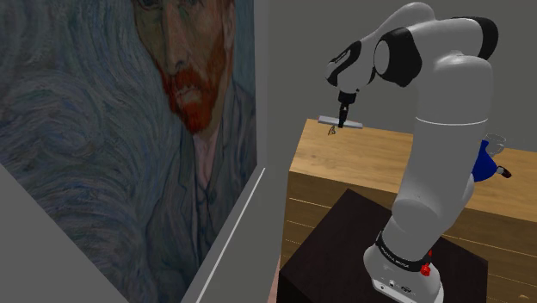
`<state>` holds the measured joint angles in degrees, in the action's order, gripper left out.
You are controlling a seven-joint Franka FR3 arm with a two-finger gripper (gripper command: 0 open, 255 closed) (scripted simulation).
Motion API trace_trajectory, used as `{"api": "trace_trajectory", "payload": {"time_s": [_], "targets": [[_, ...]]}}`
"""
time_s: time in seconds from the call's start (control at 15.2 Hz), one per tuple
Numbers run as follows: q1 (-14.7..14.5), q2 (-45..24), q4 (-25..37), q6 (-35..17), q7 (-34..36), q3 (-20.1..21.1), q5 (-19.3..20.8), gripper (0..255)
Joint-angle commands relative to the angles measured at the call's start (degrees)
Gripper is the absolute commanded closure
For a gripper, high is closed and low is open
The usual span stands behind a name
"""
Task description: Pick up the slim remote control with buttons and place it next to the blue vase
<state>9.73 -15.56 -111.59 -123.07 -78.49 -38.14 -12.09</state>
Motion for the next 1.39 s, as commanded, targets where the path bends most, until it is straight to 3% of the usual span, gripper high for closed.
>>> {"api": "trace_trajectory", "payload": {"time_s": [0.0, 0.99, 1.32], "targets": [[-0.3, 0.8, 0.8, 1.4, 0.6, -0.2, 0.7, 255], [-1.2, 5.2, 7.3, 11.2, 3.1, -1.4, 4.4, 255], [0.7, 10.6, 1.6, 9.8, -0.6, -4.0, 7.9, 255]]}}
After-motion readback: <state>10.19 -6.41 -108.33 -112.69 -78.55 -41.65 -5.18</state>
